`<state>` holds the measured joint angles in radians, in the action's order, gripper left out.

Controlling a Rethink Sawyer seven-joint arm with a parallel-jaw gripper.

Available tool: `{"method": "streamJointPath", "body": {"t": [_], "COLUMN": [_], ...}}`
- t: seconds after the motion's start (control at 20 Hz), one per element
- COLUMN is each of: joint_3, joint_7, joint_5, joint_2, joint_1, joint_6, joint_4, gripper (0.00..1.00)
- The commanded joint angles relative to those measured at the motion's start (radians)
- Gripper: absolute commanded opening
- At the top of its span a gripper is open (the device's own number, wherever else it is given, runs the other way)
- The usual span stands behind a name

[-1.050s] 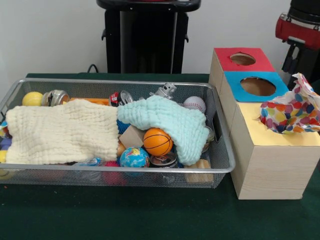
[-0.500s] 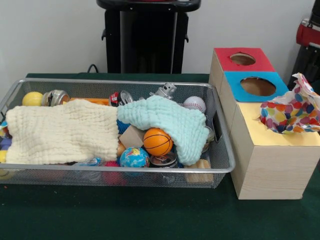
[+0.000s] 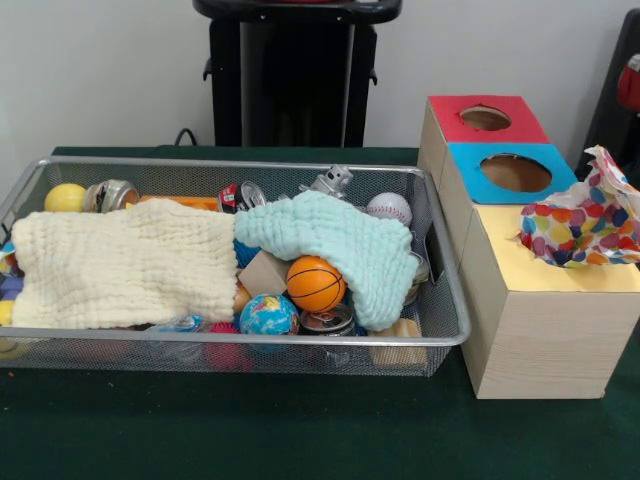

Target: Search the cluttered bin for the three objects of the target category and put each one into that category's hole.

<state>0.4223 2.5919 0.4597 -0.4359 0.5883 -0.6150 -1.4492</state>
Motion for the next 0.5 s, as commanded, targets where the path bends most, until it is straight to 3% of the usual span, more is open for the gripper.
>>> {"method": "streamJointPath", "body": {"t": [0.05, 0.5], "joint_3": [-0.020, -0.005], "joint_7": [0.240, 0.179], "joint_5": [0.023, -0.007], "joint_2": [0.103, 0.081], "joint_1": [-0.057, -0.109], "joint_6": [-0.092, -0.138], "joint_4": [0.100, 0.132], "gripper": [0.00, 0.00]}}
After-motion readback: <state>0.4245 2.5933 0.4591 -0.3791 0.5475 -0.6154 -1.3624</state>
